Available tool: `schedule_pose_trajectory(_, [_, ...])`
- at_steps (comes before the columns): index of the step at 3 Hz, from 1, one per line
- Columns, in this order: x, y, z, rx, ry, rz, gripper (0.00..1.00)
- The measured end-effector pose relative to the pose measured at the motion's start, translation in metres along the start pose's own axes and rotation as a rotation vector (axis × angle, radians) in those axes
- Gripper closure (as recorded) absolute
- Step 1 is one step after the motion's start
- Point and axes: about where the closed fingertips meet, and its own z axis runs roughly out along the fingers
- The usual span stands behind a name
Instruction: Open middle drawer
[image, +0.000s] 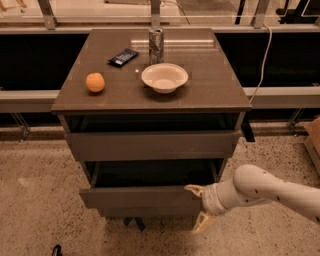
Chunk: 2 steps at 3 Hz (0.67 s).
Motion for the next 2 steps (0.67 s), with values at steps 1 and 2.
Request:
schedule_pose_trajectory(1, [-0.007,0.012,-0.033,0.021,-0.006,0.007,0.14])
schedule_pose_trajectory(2, [-0.007,0.001,-0.039,0.034,0.02,-0.005,0.12])
